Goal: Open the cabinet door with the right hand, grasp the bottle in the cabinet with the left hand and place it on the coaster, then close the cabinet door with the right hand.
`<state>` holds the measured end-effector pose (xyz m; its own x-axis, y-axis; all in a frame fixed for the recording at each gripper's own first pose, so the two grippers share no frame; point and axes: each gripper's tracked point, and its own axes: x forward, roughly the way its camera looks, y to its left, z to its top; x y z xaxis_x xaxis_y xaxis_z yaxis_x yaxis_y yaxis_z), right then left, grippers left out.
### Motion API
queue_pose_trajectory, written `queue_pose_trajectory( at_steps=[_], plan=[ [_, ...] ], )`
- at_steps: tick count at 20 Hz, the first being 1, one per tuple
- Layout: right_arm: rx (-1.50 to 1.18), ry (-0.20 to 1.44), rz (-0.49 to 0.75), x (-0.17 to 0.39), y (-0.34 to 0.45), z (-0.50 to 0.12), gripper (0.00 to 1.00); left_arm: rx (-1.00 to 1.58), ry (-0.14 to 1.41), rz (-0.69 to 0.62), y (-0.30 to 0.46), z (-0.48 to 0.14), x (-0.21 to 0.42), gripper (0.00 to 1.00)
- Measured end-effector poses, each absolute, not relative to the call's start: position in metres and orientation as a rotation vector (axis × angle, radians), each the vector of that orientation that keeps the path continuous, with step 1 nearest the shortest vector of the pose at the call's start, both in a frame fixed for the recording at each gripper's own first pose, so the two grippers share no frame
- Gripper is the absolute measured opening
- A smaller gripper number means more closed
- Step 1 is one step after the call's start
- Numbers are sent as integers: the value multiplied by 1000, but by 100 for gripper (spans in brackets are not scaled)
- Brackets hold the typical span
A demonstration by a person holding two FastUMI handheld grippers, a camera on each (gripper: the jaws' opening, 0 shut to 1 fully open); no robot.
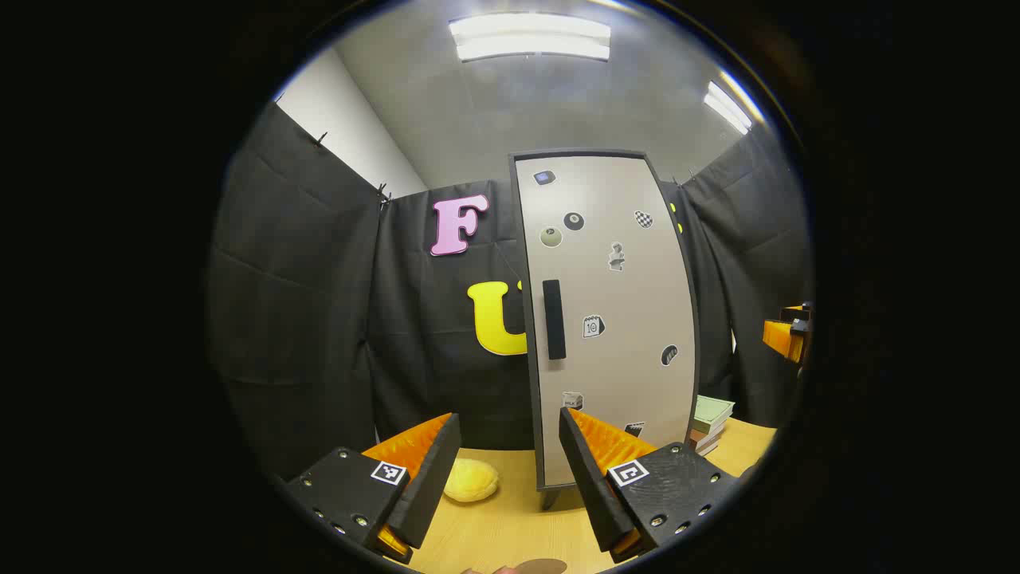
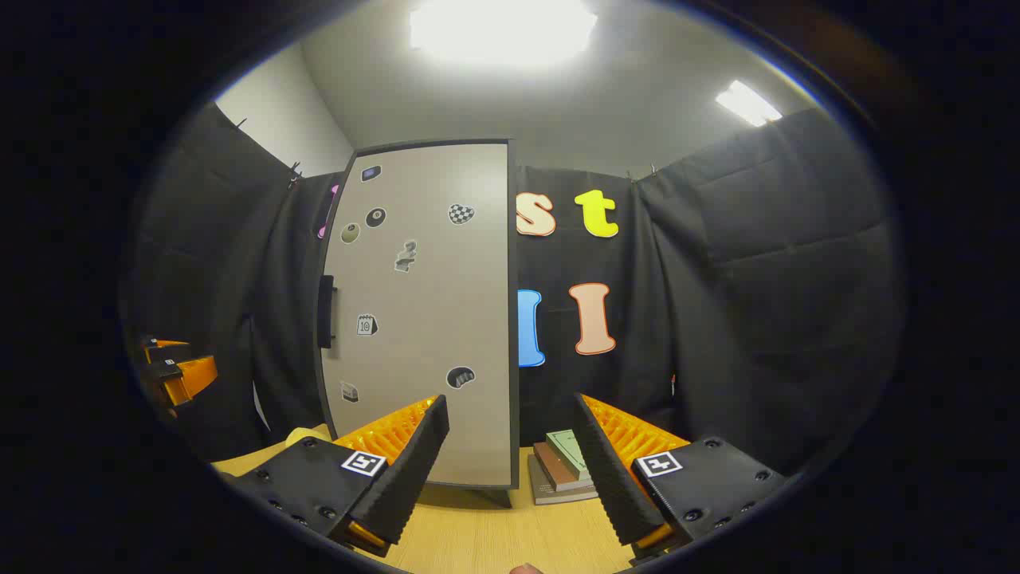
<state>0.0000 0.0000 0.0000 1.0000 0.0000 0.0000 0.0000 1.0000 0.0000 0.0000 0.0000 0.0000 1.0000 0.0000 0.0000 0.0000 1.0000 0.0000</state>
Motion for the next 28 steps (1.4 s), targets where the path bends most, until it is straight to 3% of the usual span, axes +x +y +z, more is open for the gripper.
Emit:
queue_pose_trajectory(
  at_steps=[28],
  plan=[
    [-9,-13,33,22,31,16,98,0,15,29,31,-6,-1,73]
  ],
)
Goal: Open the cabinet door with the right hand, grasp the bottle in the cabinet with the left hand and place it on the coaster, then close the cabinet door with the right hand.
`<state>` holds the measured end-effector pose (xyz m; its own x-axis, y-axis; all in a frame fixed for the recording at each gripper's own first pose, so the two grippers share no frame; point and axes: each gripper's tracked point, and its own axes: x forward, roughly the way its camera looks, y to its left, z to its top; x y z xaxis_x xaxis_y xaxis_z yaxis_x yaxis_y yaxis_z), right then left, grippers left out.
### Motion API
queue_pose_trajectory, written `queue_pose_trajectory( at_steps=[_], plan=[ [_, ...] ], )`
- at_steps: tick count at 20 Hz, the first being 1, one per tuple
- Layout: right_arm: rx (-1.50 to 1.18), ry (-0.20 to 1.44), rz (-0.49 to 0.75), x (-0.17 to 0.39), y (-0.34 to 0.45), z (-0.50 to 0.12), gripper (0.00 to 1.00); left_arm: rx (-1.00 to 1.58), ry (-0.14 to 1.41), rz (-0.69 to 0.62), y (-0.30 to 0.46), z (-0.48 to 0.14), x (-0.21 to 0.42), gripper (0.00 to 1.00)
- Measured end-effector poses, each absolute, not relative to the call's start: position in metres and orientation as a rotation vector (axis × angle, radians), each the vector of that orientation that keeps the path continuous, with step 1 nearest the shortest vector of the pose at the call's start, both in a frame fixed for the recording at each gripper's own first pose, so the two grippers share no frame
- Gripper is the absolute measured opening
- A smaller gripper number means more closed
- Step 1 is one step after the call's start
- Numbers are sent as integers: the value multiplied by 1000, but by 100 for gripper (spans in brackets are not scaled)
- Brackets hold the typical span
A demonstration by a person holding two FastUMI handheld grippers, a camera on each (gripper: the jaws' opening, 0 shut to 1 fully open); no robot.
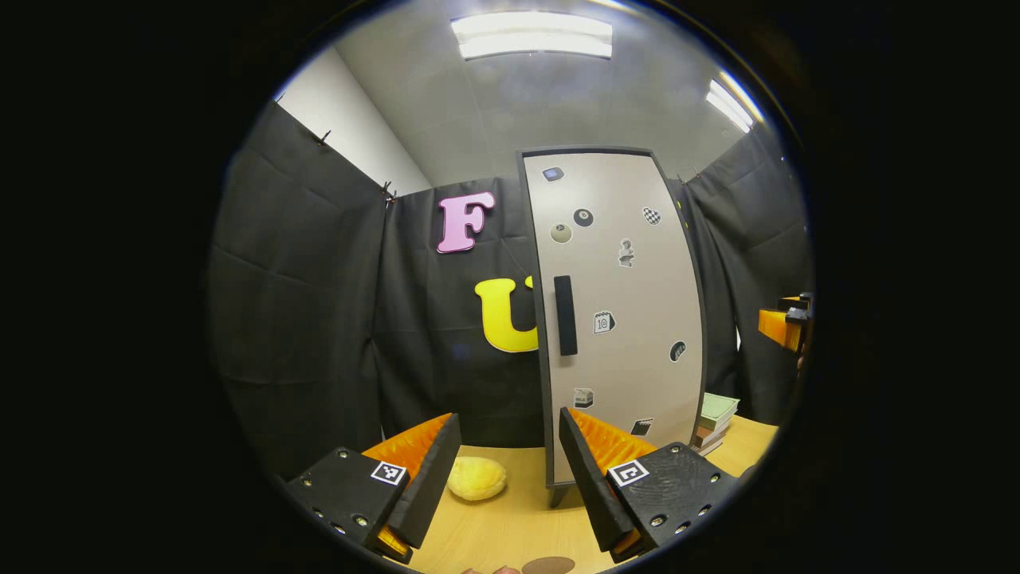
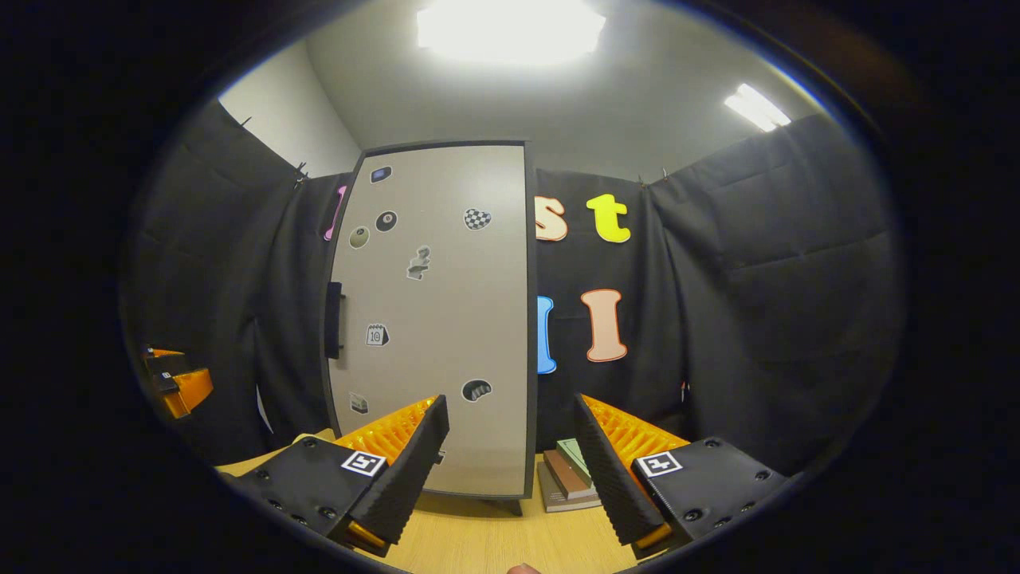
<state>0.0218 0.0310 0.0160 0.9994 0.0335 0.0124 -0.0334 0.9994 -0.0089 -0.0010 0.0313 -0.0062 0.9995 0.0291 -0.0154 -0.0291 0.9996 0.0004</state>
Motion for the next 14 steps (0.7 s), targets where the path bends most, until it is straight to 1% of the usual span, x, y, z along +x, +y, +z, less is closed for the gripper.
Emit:
queue_pose_trajectory(
  at_steps=[8,14],
  plan=[
    [-21,-23,98,44,73,31,97,19,30,95,76,-17,-15,74],
    [-30,-49,159,63,117,50,98,28,43,154,116,-24,-25,73]
  ],
)
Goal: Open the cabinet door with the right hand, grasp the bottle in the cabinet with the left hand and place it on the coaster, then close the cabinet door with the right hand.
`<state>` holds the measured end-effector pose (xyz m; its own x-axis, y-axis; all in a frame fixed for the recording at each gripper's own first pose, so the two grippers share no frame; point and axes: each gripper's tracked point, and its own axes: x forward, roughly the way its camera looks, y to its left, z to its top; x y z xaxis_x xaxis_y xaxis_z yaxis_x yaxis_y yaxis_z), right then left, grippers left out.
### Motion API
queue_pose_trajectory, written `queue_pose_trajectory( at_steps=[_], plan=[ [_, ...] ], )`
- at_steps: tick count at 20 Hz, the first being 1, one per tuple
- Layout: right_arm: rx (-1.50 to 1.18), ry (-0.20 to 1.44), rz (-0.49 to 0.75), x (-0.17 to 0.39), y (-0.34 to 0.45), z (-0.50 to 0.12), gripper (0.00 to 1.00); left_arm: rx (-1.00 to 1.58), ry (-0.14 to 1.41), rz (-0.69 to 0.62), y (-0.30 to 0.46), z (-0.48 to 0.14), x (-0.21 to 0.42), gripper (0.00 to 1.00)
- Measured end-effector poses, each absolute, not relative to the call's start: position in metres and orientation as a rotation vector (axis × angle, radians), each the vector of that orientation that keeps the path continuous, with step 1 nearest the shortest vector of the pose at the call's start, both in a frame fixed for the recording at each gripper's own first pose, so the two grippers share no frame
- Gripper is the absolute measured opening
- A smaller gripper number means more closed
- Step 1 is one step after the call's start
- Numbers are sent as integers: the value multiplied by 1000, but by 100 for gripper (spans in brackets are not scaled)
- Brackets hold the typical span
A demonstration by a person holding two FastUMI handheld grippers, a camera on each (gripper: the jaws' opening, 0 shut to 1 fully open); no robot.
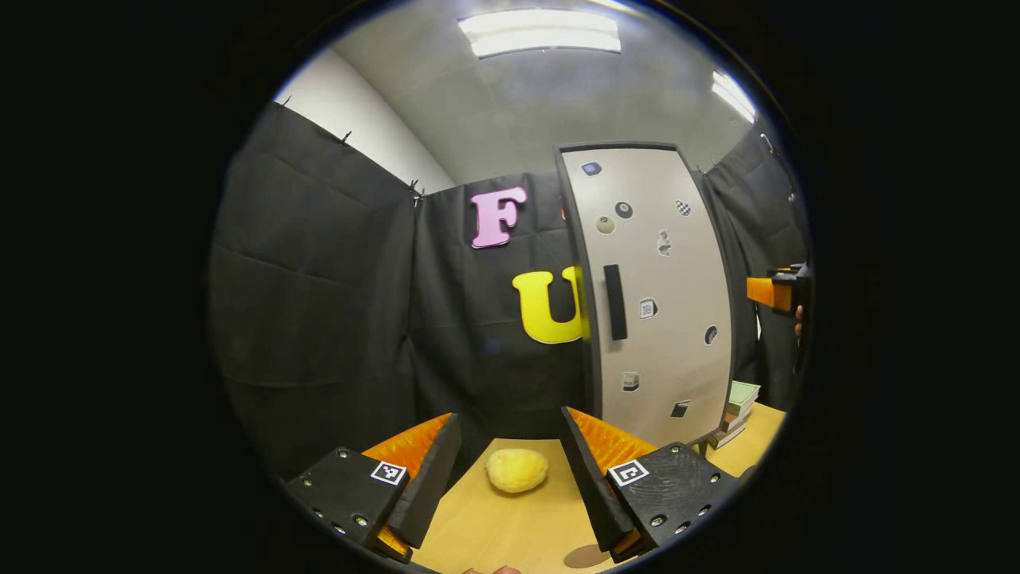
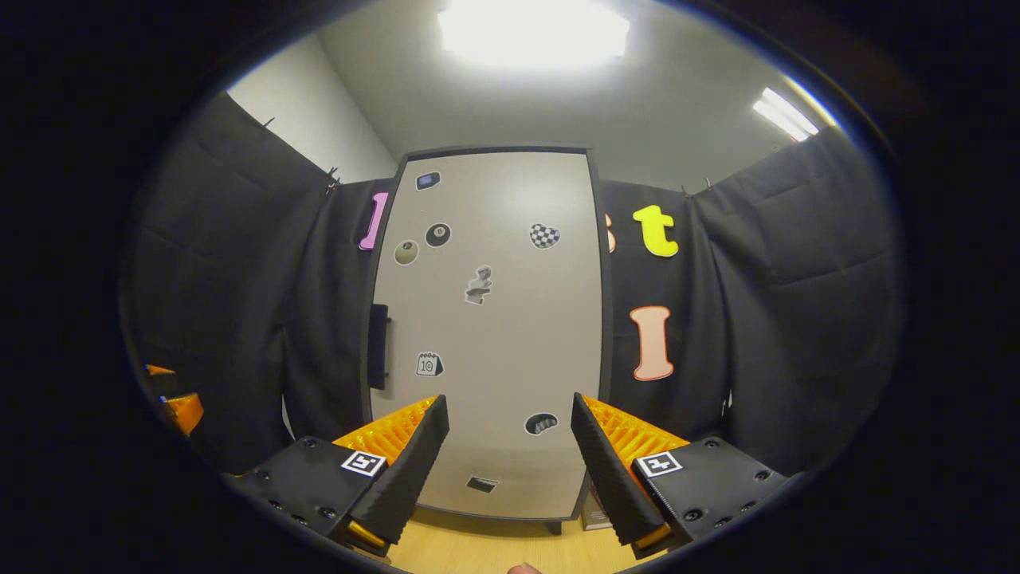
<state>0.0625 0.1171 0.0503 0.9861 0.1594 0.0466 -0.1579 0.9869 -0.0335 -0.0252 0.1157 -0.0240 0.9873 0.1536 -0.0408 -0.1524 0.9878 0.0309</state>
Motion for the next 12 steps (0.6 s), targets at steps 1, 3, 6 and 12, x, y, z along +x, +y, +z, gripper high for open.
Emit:
queue_pose_trajectory(
  at_steps=[1,3,6,12],
  plan=[
    [-28,-50,169,66,125,53,97,30,46,164,122,-26,-26,73],
    [-24,-55,187,73,140,59,97,35,50,186,137,-30,-31,74],
    [-26,-58,215,85,165,67,98,43,54,221,160,-33,-38,73],
    [-26,-47,248,109,212,81,97,49,61,289,203,-43,-53,73]
  ],
)
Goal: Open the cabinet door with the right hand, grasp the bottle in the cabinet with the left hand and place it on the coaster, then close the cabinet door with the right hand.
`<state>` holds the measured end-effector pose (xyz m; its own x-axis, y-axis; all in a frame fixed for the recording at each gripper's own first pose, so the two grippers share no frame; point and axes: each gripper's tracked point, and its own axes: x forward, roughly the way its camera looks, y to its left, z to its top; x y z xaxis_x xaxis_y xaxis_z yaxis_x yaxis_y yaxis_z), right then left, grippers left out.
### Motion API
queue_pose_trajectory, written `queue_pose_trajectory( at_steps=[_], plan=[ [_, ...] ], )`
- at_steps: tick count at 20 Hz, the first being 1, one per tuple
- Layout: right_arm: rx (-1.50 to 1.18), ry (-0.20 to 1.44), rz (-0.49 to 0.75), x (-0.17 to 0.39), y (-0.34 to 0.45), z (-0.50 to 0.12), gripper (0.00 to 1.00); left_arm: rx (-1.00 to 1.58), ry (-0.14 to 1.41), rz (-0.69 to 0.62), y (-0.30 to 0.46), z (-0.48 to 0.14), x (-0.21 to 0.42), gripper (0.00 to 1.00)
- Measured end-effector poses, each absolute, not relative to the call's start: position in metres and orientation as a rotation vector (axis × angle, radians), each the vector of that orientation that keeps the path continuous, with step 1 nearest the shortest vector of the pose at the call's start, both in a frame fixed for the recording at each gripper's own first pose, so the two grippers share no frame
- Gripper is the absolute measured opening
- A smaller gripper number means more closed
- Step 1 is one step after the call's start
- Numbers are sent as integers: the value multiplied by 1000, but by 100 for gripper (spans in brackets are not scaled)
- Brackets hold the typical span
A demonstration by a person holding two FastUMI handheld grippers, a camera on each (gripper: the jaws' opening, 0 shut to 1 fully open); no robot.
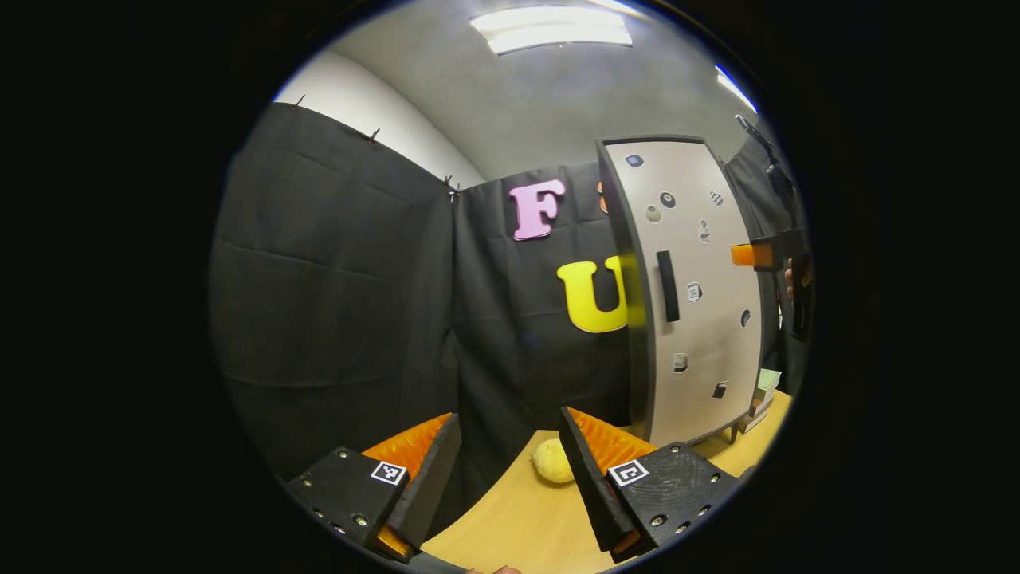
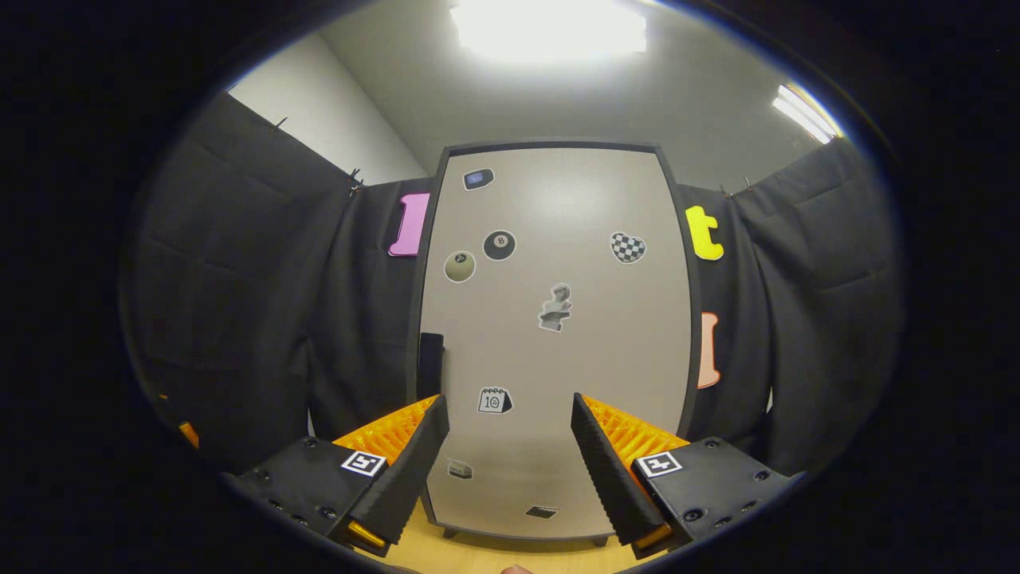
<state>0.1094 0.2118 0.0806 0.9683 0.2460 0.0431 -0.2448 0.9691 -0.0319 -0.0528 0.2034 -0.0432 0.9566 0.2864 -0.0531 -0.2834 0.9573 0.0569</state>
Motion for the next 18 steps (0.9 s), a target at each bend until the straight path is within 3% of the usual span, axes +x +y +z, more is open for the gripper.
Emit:
queue_pose_trajectory(
  at_steps=[16,18],
  plan=[
    [-40,44,263,200,315,70,98,39,129,421,286,-89,-82,73],
    [-57,54,250,210,321,67,94,42,139,443,295,-95,-87,73]
  ],
)
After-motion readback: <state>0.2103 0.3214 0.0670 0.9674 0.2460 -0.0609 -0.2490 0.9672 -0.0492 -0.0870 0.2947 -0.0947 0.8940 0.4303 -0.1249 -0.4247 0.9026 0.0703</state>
